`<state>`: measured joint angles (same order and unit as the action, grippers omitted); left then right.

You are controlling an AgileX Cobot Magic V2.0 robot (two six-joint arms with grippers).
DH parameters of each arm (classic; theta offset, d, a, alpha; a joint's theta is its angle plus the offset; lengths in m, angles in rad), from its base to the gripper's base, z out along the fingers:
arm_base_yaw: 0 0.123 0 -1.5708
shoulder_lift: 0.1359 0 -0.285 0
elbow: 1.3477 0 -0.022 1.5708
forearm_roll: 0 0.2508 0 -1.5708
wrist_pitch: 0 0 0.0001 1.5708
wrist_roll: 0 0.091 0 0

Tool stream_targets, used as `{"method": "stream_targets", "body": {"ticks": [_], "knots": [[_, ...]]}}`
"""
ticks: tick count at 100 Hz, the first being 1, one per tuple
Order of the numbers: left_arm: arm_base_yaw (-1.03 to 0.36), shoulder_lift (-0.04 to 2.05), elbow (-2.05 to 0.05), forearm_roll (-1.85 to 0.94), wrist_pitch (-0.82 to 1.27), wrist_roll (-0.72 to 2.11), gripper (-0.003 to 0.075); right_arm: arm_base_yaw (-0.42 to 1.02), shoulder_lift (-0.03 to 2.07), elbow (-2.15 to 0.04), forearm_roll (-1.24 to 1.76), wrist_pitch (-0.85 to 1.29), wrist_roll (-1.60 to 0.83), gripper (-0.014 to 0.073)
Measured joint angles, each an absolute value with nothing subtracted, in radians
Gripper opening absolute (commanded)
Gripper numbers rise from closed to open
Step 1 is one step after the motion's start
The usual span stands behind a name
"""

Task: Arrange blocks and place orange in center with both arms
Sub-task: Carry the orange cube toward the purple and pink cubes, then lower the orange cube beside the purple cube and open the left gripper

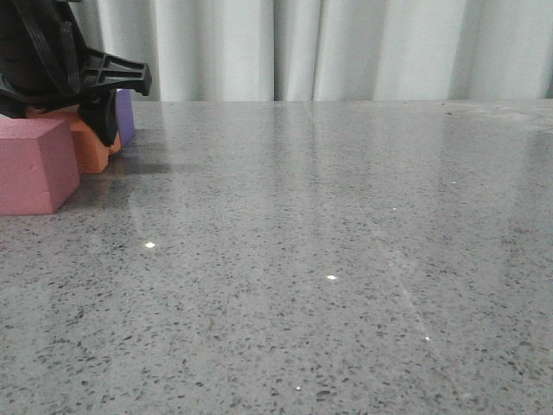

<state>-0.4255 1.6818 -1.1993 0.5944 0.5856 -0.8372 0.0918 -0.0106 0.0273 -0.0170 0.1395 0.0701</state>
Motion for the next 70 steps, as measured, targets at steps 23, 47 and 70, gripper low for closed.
{"method": "stream_targets", "body": {"ticks": [23, 47, 70], "knots": [[-0.416, 1.682, -1.199, 0.591, 0.586, -0.837, 0.0333, 0.092, -0.011, 0.027, -0.017, 0.14, 0.07, -0.0067], [-0.415, 1.682, -1.199, 0.591, 0.588, -0.837, 0.0337, 0.092, -0.011, 0.027, -0.017, 0.14, 0.07, -0.0067], [-0.415, 1.682, -1.199, 0.583, 0.587, -0.809, 0.0434, 0.092, -0.011, 0.027, -0.017, 0.14, 0.07, -0.0067]]}}
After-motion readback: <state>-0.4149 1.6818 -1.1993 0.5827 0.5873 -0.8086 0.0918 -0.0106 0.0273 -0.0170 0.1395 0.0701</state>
